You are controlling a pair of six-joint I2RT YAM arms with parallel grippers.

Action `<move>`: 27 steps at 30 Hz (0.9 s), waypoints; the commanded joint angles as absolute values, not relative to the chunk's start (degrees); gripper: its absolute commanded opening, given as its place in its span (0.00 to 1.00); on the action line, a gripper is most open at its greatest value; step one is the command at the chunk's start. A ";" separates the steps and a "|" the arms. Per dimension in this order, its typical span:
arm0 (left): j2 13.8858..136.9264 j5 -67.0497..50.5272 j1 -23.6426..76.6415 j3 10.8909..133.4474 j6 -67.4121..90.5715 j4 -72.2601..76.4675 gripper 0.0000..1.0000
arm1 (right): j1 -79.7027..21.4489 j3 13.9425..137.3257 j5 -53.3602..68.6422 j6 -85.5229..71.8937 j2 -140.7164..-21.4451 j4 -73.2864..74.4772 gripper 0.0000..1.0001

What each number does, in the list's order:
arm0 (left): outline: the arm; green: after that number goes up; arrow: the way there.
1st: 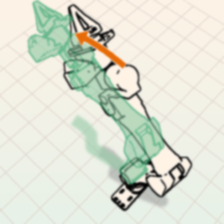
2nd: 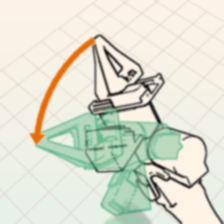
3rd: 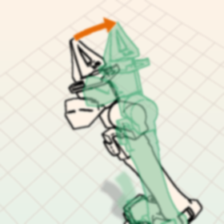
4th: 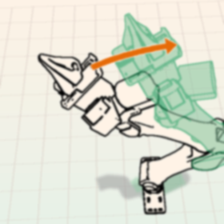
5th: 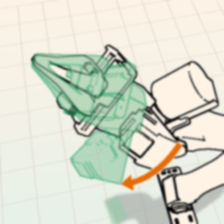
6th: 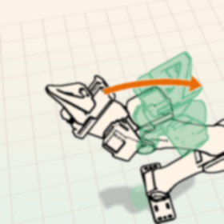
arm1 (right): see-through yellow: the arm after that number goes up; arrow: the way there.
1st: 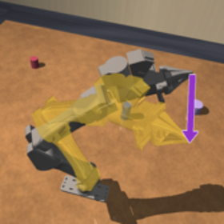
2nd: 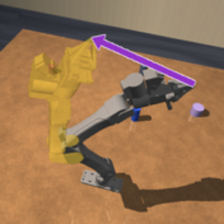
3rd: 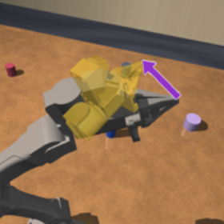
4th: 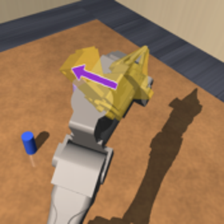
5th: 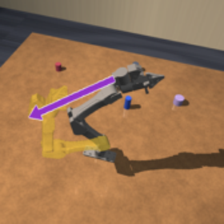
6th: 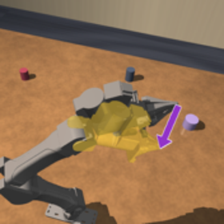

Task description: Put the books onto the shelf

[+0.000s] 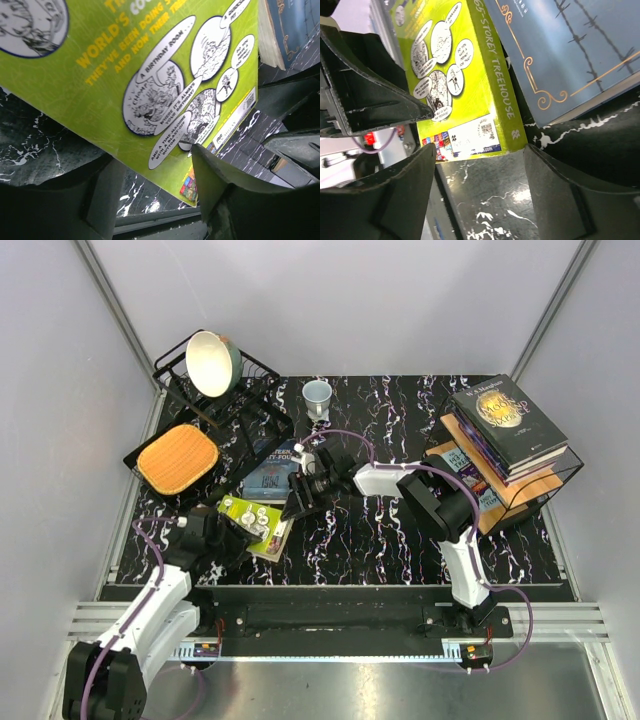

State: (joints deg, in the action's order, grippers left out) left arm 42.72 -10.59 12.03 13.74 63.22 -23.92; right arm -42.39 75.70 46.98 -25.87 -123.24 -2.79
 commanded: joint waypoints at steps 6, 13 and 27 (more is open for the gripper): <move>41.05 -12.13 12.57 8.88 63.90 -15.29 0.22 | -52.38 72.25 49.39 -18.73 -120.50 3.95 0.70; 35.51 -15.02 12.57 8.35 63.02 -16.52 0.00 | -52.38 72.86 46.68 -9.51 -117.87 11.59 0.77; 29.01 -30.49 12.66 13.09 61.95 -12.75 0.00 | -43.77 73.13 46.13 3.44 -108.02 28.30 0.97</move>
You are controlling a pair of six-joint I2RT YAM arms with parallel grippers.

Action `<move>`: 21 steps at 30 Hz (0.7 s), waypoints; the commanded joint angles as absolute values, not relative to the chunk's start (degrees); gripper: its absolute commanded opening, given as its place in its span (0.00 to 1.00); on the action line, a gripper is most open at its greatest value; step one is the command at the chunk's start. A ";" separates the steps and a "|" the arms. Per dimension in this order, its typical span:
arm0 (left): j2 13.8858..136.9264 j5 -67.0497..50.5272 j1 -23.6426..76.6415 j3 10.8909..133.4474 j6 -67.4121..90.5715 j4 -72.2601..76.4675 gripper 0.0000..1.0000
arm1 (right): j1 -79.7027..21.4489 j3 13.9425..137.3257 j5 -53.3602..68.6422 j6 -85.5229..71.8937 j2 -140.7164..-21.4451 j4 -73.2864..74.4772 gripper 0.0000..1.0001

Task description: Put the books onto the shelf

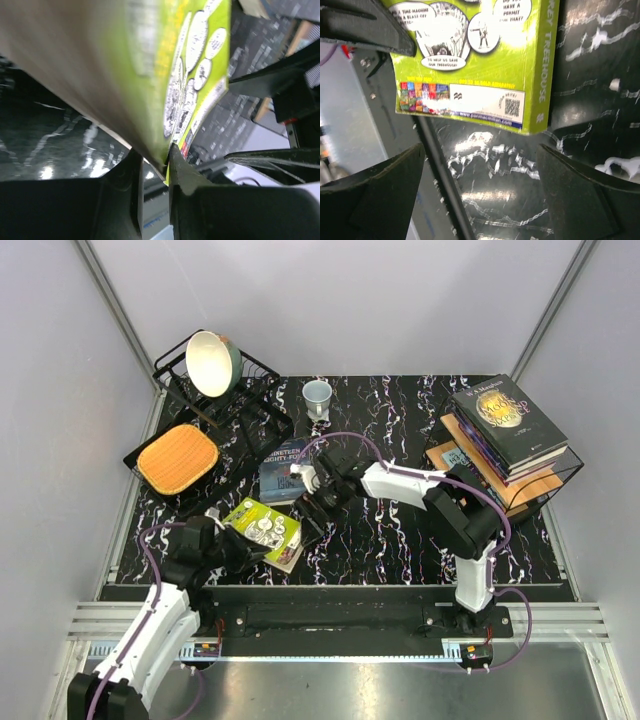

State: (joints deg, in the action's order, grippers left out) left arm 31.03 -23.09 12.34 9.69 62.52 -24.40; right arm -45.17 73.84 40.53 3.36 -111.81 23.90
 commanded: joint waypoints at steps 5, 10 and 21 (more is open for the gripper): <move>30.14 -34.27 12.66 13.97 64.16 -6.25 0.00 | -43.68 73.83 52.99 -4.30 -110.12 26.28 1.00; 29.45 -36.12 12.75 15.90 65.13 -5.01 0.00 | -41.58 74.71 51.07 -7.29 -113.20 25.49 1.00; 25.84 -39.46 12.83 13.80 68.55 -0.88 0.00 | -38.06 74.00 51.94 -9.23 -113.56 25.31 1.00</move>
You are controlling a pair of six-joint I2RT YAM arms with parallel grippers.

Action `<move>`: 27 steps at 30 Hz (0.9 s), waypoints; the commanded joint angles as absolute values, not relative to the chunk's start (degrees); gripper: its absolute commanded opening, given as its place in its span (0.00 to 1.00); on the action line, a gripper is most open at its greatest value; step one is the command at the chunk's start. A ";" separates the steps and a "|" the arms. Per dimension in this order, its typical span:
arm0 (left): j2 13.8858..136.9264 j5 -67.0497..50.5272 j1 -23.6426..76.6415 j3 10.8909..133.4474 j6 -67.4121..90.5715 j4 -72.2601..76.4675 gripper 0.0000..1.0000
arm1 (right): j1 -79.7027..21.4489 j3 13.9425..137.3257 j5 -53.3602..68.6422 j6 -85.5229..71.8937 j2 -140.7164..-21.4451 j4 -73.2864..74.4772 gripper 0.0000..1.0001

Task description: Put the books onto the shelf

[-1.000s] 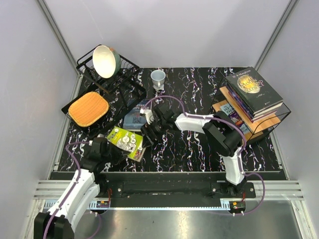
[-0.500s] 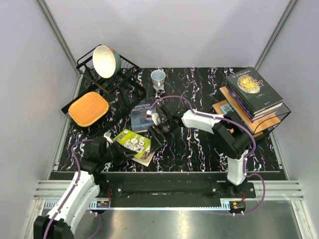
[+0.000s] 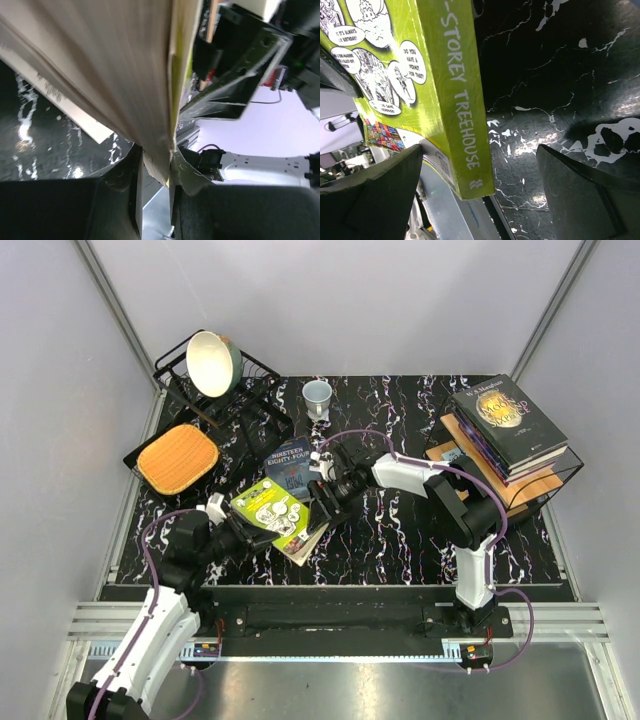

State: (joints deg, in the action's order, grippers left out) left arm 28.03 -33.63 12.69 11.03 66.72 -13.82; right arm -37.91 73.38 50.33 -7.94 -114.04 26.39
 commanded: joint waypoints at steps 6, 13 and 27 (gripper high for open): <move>25.84 -40.08 12.83 12.31 71.19 4.03 0.00 | -37.97 74.88 57.82 -13.18 -113.65 23.65 1.00; 26.28 -41.04 13.36 11.16 73.48 9.40 0.00 | -38.14 76.02 63.10 -15.21 -112.33 20.57 0.64; 33.57 -35.86 13.27 35.75 28.33 -23.28 0.88 | -35.77 82.01 25.49 41.37 -86.77 57.90 0.00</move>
State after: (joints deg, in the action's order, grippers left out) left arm 30.52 -38.28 13.15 23.53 50.94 -13.98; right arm -36.95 81.84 37.28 18.26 -100.77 46.92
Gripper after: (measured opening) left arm 0.858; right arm 0.328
